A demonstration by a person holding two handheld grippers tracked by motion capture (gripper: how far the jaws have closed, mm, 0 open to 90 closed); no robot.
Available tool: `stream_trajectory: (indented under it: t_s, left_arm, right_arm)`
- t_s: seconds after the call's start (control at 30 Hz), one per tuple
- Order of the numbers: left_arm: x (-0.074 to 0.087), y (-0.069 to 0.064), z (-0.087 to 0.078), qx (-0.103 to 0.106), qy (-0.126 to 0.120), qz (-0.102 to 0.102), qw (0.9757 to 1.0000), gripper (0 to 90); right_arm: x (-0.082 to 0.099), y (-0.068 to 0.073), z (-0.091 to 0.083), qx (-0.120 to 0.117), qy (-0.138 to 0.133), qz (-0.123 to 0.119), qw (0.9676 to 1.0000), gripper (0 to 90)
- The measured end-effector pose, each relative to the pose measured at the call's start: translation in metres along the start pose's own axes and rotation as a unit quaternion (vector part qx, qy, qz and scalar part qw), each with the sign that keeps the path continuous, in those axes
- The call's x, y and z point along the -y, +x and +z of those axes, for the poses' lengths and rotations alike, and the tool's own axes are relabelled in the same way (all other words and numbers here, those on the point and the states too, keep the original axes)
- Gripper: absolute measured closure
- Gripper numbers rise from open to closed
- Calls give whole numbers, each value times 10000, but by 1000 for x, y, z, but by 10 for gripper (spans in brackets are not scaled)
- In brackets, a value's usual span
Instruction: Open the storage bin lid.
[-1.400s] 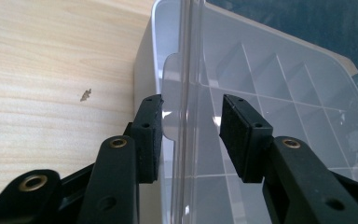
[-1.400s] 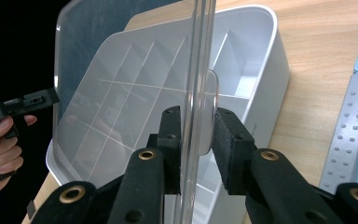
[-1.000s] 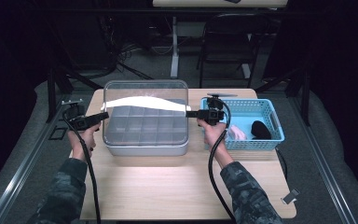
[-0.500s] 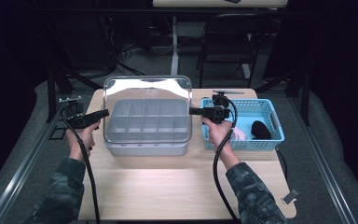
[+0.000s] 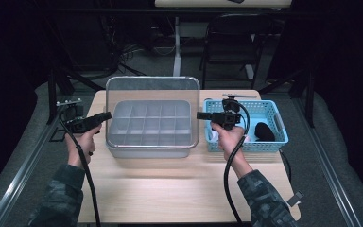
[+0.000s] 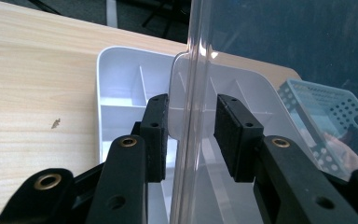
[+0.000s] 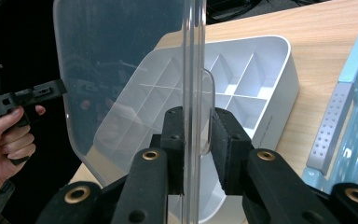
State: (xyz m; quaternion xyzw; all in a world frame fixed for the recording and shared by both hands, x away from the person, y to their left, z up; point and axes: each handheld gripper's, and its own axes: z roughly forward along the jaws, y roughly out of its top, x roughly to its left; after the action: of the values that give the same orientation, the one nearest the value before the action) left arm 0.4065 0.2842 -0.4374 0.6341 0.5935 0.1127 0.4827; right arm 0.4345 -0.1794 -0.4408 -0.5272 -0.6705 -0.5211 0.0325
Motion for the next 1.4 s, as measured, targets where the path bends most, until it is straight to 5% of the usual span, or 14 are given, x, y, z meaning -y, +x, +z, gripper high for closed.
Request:
stream_trajectory:
  t_s: [0.57, 1.4]
  left_arm:
    - [22, -11, -15, 169, 148, 141, 9996, 665]
    - [56, -13, -39, 240, 164, 183, 9994, 679]
  right_arm:
    - [24, 5, -25, -51, 73, -87, 9999, 758]
    - [63, 6, -34, -176, 348, -30, 9992, 758]
